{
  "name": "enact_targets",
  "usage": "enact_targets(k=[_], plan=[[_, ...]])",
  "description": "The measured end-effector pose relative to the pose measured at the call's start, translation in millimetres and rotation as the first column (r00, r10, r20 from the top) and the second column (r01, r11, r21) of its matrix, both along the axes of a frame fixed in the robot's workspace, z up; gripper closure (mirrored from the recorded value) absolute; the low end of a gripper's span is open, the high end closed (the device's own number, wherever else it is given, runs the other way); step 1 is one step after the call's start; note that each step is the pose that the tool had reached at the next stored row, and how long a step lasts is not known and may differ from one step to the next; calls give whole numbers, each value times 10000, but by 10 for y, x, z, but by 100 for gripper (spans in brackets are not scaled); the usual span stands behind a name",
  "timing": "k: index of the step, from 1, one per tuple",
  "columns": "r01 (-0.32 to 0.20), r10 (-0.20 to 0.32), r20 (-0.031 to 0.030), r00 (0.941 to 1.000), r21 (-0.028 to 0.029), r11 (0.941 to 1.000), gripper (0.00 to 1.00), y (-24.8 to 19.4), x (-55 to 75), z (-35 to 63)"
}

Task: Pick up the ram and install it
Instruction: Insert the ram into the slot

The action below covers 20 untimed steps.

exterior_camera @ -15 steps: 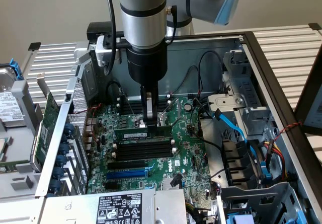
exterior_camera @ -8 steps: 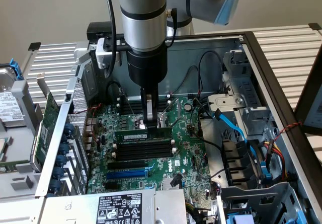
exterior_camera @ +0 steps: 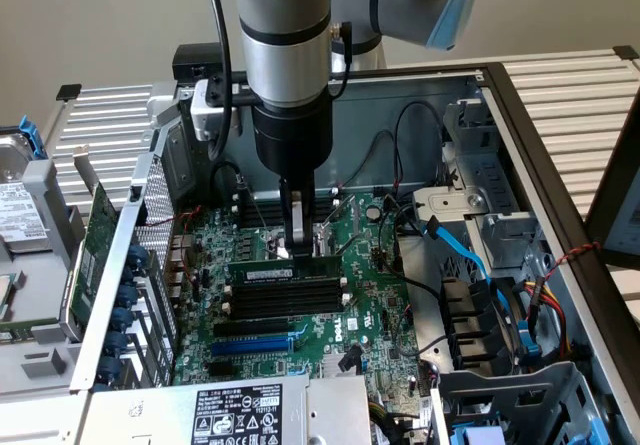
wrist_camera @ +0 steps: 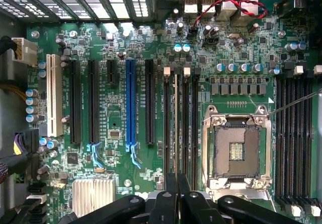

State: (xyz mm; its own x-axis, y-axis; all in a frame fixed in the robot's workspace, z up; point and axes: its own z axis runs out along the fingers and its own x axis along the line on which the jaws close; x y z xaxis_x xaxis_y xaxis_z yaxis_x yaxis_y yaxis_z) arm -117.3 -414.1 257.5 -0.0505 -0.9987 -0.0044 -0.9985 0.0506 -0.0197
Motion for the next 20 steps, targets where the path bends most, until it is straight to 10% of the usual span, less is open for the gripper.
enact_targets(k=[20], plan=[[-120, 120, -29, 9999, 4, 9999, 88, -8, 0, -54]])
